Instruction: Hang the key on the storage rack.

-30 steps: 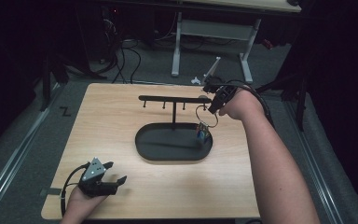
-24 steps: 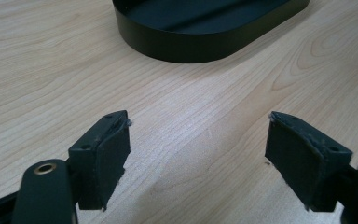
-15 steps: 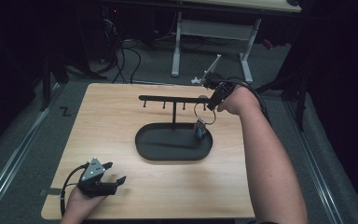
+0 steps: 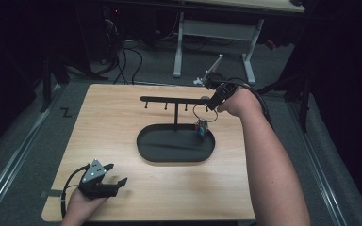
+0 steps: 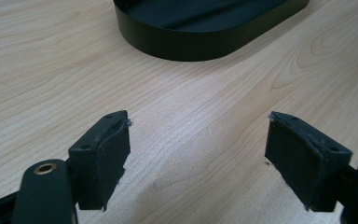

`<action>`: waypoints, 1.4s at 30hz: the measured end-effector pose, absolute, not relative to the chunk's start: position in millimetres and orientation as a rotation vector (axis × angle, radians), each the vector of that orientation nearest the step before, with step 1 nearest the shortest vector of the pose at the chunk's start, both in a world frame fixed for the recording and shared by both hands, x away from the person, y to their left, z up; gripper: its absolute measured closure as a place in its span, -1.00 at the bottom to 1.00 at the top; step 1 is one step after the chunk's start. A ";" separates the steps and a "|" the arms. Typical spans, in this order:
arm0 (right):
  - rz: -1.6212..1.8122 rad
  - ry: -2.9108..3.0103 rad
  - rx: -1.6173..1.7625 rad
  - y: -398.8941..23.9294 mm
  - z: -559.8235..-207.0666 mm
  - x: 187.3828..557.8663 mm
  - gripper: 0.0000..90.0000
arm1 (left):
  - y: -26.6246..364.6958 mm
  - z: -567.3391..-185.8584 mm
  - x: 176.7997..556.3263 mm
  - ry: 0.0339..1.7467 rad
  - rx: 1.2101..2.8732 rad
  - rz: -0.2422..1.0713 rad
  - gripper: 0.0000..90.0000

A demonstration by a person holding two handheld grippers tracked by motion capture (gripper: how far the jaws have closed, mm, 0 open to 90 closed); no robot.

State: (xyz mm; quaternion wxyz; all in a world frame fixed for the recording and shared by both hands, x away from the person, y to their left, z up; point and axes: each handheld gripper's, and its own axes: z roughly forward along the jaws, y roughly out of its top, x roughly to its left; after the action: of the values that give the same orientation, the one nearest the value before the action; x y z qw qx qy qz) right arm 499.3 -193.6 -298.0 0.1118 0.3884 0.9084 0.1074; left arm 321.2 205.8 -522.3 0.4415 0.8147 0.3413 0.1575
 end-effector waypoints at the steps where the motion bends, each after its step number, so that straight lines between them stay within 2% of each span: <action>1: 0.318 2.659 1.150 -193.5 -297.1 498.1 0.73 | 205.8 -522.2 321.1 0.847 2.022 0.392 -0.50; 6: 0.335 2.619 1.185 -194.8 -291.5 491.5 0.57 | 205.4 -521.9 320.5 0.846 2.022 0.392 -0.50; 14: 0.349 2.576 1.246 -199.1 -288.6 486.0 0.11 | 204.7 -522.0 320.6 0.844 2.032 0.388 -0.51; 23: 0.374 2.541 1.258 -204.1 -294.0 481.4 -0.29 | 204.1 -522.6 320.7 0.843 2.038 0.390 -0.51; 31: 0.400 2.515 1.283 -208.8 -302.7 474.3 -0.49 | 203.1 -523.1 320.7 0.842 2.039 0.387 -0.52; 42: 0.434 2.490 1.304 -221.7 -323.1 457.8 -0.56 | 203.2 -523.9 318.8 0.842 2.048 0.391 -0.52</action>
State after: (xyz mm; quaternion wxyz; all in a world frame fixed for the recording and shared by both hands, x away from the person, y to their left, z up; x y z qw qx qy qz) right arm 457.8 -221.7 -323.1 0.1485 0.4534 0.8658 0.1510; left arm 318.8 203.2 -523.9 0.4320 0.8215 0.3376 0.1567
